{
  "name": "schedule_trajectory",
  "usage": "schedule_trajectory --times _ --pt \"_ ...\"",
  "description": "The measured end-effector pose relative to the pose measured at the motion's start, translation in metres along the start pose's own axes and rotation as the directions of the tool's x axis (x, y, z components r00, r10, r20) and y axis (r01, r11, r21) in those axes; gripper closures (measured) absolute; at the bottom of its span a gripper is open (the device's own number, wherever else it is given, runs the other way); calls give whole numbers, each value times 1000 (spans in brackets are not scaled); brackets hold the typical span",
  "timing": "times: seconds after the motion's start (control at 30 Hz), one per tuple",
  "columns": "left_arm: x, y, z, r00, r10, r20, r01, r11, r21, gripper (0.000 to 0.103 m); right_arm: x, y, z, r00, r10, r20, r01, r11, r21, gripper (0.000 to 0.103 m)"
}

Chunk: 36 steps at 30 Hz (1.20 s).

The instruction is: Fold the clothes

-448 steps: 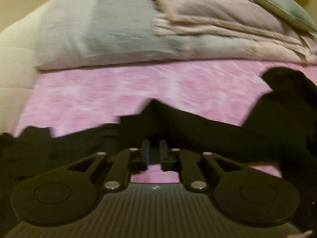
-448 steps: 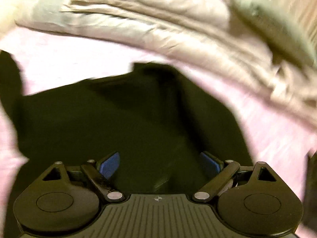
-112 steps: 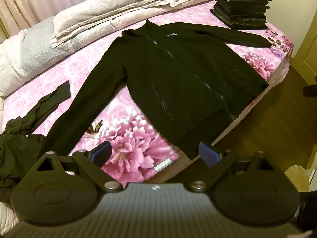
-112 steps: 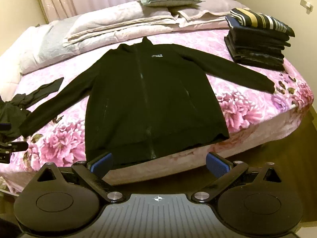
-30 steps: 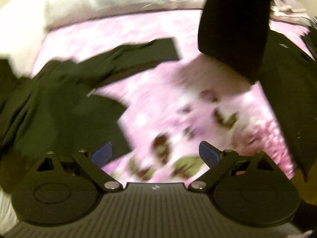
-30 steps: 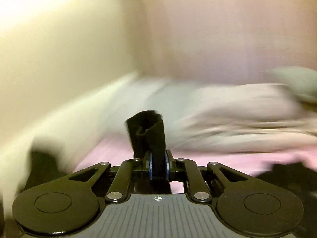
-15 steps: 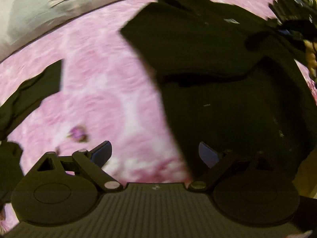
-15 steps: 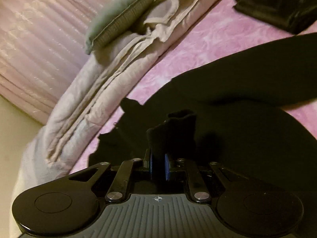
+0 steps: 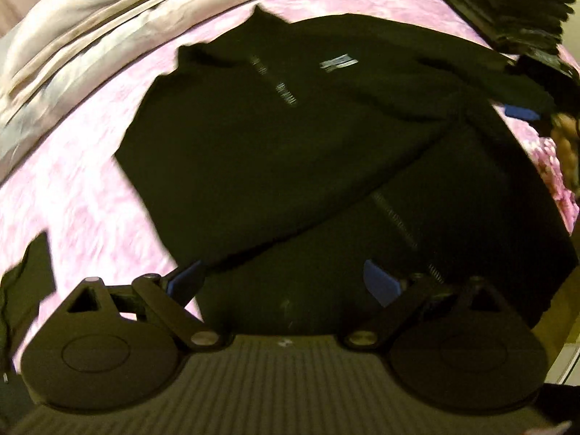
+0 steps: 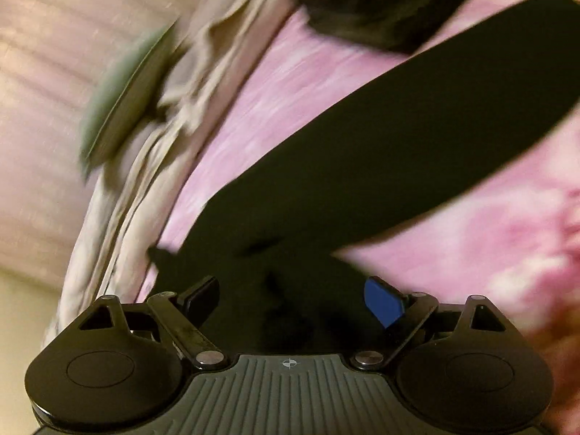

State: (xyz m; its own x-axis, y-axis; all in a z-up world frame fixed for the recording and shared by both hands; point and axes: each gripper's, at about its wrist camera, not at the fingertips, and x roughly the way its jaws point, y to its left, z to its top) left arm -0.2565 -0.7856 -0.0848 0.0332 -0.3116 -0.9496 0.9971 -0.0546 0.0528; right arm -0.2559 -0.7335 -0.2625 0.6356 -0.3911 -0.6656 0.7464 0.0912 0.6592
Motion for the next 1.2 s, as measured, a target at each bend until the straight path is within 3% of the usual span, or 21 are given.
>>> schedule_trajectory --times 0.1,0.27,0.57,0.6,0.63,0.7,0.73,0.83,0.9,0.93,1.0,1.1,1.2 --pt "10 -20 19 1000 -22 -5 22 997 77 10 -22 -41 24 994 -71 87 64 994 86 13" --pt "34 -51 45 999 -38 -15 40 981 188 10 -47 -126 60 949 -202 242 112 934 339 13" --pt "70 -113 75 994 -93 -55 106 941 322 10 -37 -173 104 898 -184 399 8 915 403 14" --pt "71 -118 76 993 -105 -57 118 938 325 10 -37 -177 107 896 -176 407 -14 906 423 22" --pt "71 -122 78 991 -118 -56 130 936 326 10 -41 -182 111 898 -172 405 -28 896 443 51" --pt "70 -129 81 989 -141 -52 150 932 330 10 -49 -191 120 901 -165 402 -56 874 483 90" --pt "68 -130 81 988 -149 -46 156 930 332 10 -53 -194 124 903 -159 400 -68 866 496 93" --pt "59 -128 79 987 -159 -20 156 931 331 10 -67 -165 142 918 -108 382 -40 932 360 95" --pt "52 -118 74 988 -154 -6 148 939 311 10 -72 -117 153 931 -92 354 33 985 169 95" --pt "49 -113 71 989 -151 2 144 943 299 10 -72 -87 153 934 -66 352 50 997 53 95" --pt "41 -98 63 990 -139 18 129 954 270 10 -73 -24 150 941 -11 338 76 981 -181 95" --pt "26 -69 44 992 -117 44 105 971 216 10 -70 82 114 944 173 282 -2 855 -518 95" --pt "12 -34 20 994 -90 66 79 985 154 10 -69 189 47 913 382 141 -144 627 -766 95"
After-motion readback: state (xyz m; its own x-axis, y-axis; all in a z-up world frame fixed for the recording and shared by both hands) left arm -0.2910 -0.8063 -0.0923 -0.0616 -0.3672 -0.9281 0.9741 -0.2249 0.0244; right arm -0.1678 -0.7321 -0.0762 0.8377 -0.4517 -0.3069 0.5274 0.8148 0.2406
